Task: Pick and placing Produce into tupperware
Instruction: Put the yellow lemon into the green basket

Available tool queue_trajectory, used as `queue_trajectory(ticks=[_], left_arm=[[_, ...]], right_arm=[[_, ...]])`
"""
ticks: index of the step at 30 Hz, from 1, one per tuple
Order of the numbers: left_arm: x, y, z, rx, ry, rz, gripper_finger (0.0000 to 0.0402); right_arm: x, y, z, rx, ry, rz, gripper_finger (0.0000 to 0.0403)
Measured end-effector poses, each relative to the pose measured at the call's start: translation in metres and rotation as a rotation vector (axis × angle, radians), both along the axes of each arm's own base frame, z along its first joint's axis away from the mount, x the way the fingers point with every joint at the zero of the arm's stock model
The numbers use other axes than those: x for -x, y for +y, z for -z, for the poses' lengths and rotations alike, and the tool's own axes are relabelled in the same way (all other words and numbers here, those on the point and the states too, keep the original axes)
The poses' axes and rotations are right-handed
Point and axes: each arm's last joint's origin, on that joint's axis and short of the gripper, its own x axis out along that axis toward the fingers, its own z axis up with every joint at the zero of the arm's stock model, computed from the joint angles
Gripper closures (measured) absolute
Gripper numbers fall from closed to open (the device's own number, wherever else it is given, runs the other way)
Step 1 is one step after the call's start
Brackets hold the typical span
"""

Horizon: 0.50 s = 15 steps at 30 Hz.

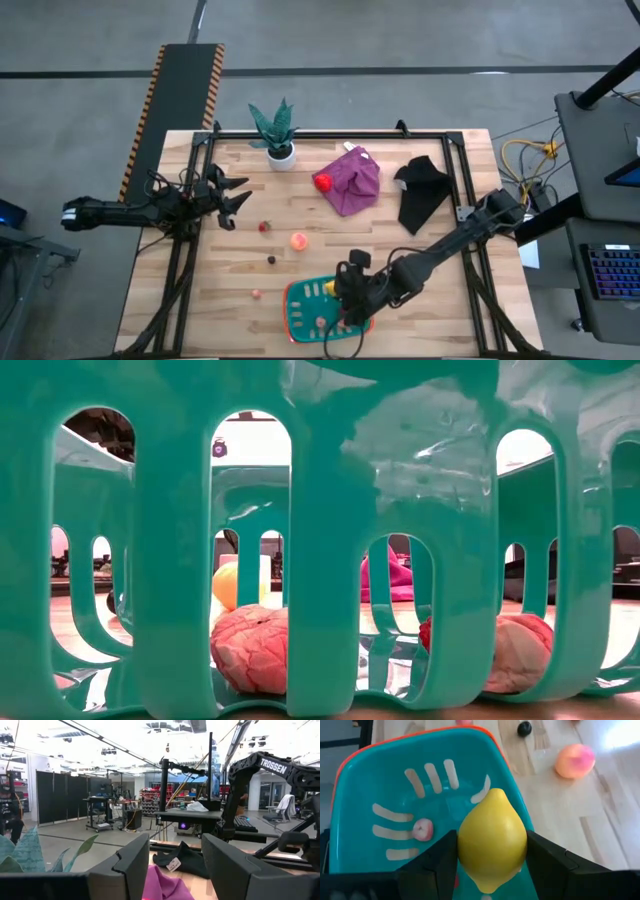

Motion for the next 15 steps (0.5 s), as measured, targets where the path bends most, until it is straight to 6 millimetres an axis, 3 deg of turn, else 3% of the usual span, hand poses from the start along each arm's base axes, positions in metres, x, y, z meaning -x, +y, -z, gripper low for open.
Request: queue_trajectory(ticks=[5,15], left_arm=[[0.000,0.000,0.000,0.000,0.001,0.000,0.0233],[0.000,0.000,0.000,0.000,0.000,0.000,0.0233]], right_arm=[[0.002,0.003,0.005,-0.050,0.028,0.042,0.0216],[0.001,0.006,0.039,-0.037,0.180,0.055,0.0215]])
